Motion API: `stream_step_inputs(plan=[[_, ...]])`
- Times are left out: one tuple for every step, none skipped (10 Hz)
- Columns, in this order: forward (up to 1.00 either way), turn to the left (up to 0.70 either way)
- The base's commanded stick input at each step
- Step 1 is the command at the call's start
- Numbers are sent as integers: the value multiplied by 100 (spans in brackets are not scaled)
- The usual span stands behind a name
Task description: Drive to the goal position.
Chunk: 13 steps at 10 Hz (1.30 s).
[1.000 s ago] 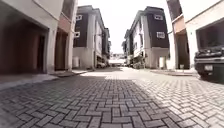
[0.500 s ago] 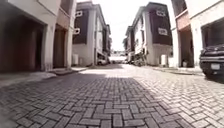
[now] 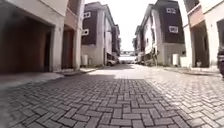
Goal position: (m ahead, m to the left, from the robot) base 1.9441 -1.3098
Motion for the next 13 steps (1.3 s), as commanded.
stream_step_inputs(plan=[[50, 0], [50, 0], [50, 0], [50, 0], [50, 0], [50, 0], [50, 0], [50, 0], [50, 0], [50, 0], [50, 0], [50, 0], [50, 0]])
